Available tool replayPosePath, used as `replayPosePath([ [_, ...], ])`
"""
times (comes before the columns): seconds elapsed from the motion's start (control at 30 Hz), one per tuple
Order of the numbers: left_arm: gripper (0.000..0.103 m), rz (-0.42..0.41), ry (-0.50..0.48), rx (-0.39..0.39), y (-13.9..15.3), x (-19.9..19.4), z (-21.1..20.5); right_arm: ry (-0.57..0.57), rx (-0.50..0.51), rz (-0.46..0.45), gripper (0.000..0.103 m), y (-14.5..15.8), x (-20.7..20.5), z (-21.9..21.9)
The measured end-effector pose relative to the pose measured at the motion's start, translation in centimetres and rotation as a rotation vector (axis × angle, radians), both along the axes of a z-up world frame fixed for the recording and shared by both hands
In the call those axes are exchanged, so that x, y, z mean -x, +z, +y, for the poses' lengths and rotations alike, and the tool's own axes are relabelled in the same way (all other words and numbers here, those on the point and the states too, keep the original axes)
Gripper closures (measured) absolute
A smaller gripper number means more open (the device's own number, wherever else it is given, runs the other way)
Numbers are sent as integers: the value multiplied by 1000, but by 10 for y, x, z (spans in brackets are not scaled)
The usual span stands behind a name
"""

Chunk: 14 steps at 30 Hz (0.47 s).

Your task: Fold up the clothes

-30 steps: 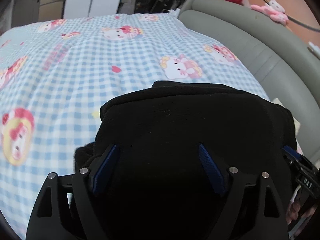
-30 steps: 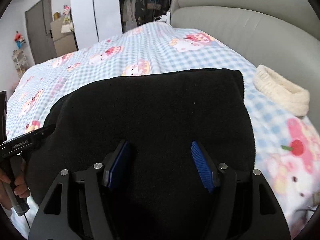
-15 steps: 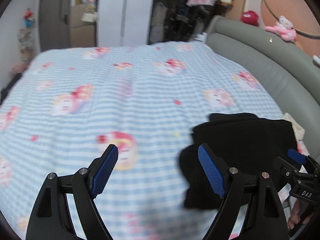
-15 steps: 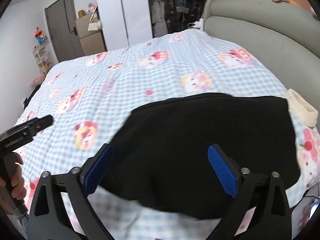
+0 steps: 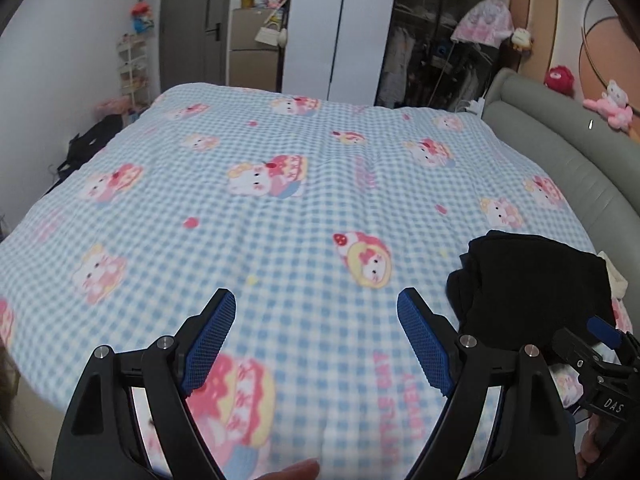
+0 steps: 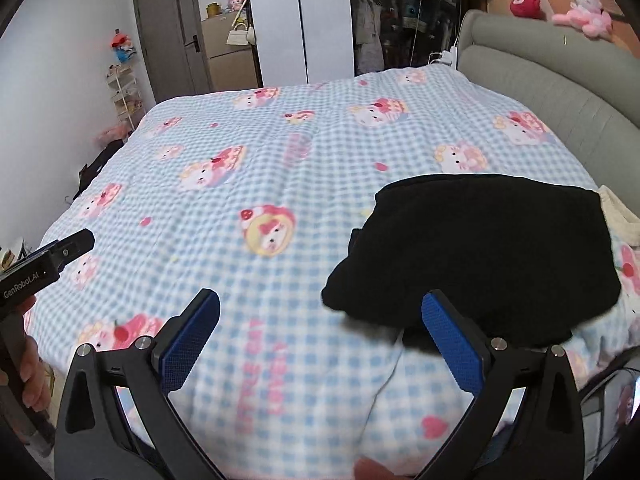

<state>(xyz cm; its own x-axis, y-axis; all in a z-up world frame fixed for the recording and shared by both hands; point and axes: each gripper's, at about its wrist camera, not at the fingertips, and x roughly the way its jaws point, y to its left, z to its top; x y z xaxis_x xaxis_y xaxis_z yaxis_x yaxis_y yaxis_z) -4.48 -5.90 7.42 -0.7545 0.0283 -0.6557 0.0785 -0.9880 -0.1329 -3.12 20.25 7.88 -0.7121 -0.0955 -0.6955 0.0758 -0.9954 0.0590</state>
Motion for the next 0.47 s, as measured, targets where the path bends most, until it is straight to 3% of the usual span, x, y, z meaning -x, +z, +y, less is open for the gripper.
replayPosePath([
  [0.23, 17, -40, -26, 11, -31, -61, 14, -13, -11, -12, 1, -20, -62, -13],
  [0.47, 17, -66, -47, 31, -52, -91, 33, -7, -32, -38, 1, -39, -82, -16],
])
